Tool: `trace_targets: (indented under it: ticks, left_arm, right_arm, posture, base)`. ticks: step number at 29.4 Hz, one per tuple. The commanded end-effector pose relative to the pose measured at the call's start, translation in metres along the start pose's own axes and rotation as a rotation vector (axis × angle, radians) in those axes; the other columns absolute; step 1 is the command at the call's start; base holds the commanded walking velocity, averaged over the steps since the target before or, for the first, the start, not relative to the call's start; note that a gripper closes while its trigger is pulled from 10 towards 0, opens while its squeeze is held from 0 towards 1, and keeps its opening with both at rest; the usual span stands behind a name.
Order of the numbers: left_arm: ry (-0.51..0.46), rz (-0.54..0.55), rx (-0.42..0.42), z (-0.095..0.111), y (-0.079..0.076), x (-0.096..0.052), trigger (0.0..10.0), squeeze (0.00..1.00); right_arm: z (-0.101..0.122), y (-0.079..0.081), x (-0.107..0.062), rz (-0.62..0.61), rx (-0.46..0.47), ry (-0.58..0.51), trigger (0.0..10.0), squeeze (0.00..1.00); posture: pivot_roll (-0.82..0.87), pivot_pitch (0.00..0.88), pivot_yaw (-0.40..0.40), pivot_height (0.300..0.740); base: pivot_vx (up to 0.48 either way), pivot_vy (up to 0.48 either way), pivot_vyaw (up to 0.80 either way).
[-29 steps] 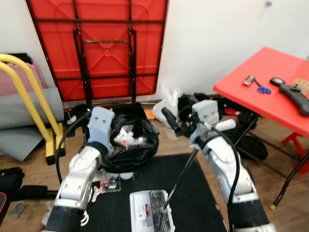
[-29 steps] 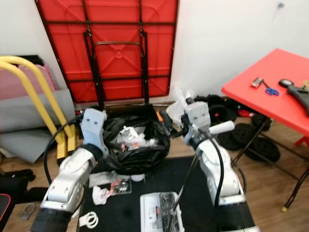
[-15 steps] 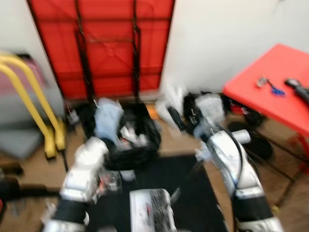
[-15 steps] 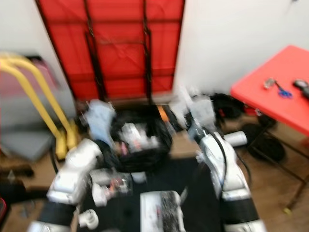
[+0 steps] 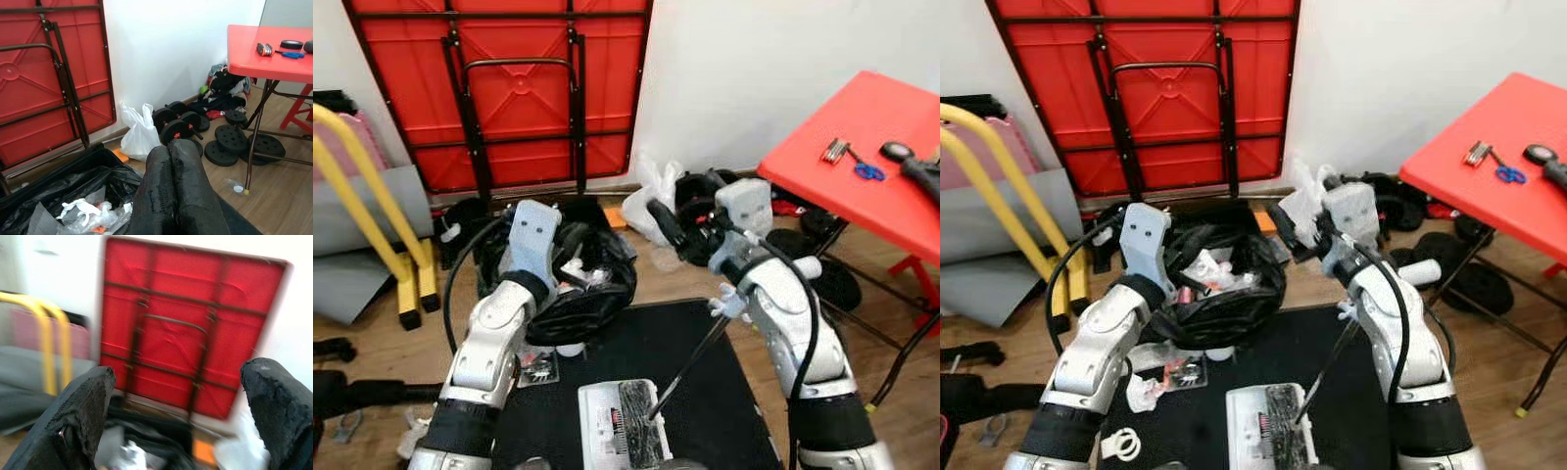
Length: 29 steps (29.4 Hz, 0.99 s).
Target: Sweep floor
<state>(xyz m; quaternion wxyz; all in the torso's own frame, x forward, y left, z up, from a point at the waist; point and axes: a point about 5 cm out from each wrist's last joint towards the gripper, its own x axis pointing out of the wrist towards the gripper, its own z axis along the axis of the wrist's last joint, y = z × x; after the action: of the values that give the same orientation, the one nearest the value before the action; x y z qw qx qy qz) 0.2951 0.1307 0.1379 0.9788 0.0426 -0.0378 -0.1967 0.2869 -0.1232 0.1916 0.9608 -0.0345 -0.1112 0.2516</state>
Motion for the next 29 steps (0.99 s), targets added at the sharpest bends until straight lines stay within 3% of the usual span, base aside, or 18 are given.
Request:
trace_targets:
  ticks: [1,8,9,11,12,13,17,18,19,23,24,26,29]
  left_arm:
    - [0.0,-0.009,-0.006,-0.001,-0.001,-0.001,10.0,0.0]
    - [0.0,-0.012,-0.005,0.0,0.0,0.0,10.0,0.0]
    - [-0.001,-0.016,-0.005,0.0,0.0,0.0,6.4,0.0]
    - [-0.001,-0.016,-0.005,0.0,0.0,0.0,6.4,0.0]
    - [-0.004,-0.021,-0.007,0.0,0.0,0.0,0.6,0.0]
    - [-0.008,-0.026,-0.006,0.0,-0.001,0.0,0.0,0.0]
    - [-0.007,-0.029,-0.001,0.001,-0.001,0.0,0.0,0.0]
    - [-0.001,-0.025,0.005,0.0,-0.001,0.0,1.9,0.0]
    - [0.001,-0.023,0.008,0.0,-0.001,0.0,10.0,0.0]
    - [0.002,-0.022,0.008,0.0,-0.001,0.0,10.0,0.0]
    - [0.003,-0.021,0.007,0.0,-0.001,0.0,10.0,0.0]
    - [0.003,-0.021,0.007,0.0,-0.001,0.0,10.0,0.0]
    - [0.005,-0.022,0.009,0.0,-0.002,0.001,10.0,0.0]
  right_arm:
    - [0.001,0.003,0.0,0.025,0.018,0.003,10.0,0.0]
    - [0.002,0.014,-0.001,0.109,0.021,0.03,10.0,0.0]
    - [0.0,0.013,-0.001,0.109,0.011,0.043,10.0,0.0]
    - [0.0,0.013,-0.001,0.109,0.011,0.043,10.0,0.0]
    - [-0.001,0.013,-0.002,0.11,0.006,0.051,10.0,0.0]
    - [-0.003,0.013,-0.003,0.115,0.003,0.06,10.0,0.0]
    - [-0.003,0.012,-0.004,0.122,0.004,0.071,10.0,0.0]
    - [-0.004,0.012,-0.005,0.126,0.004,0.081,10.0,0.0]
    - [-0.006,0.01,-0.007,0.121,0.004,0.098,10.0,0.0]
    - [-0.008,0.008,-0.009,0.113,0.004,0.115,10.0,0.0]
    - [-0.014,-0.001,-0.011,0.064,0.007,0.147,10.0,0.0]
    - [-0.014,-0.001,-0.011,0.064,0.007,0.147,10.0,0.0]
    - [-0.023,-0.019,-0.016,-0.025,0.013,0.194,10.0,0.0]
  posture:
    - [-0.17,0.024,-0.099,0.69]
    - [-0.17,0.025,-0.094,0.655]
    - [-0.17,0.026,-0.093,0.65]
    - [-0.17,0.026,-0.093,0.65]
    - [-0.17,0.025,-0.093,0.645]
    - [-0.17,0.026,-0.092,0.64]
    - [-0.17,0.026,-0.091,0.635]
    - [-0.17,0.026,-0.092,0.63]
    - [-0.17,0.026,-0.093,0.625]
    - [-0.18,0.027,-0.093,0.62]
    - [-0.18,0.028,-0.094,0.615]
    - [-0.18,0.028,-0.094,0.615]
    - [-0.18,0.03,-0.094,0.605]
  base:
    - [0.0,0.0,0.0]
    - [0.0,0.0,0.0]
    - [0.0,0.0,0.0]
    - [0.0,0.0,0.0]
    - [0.0,0.0,0.0]
    - [0.0,0.0,0.0]
    - [0.0,0.0,0.0]
    - [0.0,0.0,0.0]
    - [0.0,0.0,0.0]
    - [0.0,0.0,0.0]
    - [0.0,0.0,0.0]
    - [0.0,0.0,0.0]
    - [0.0,0.0,0.0]
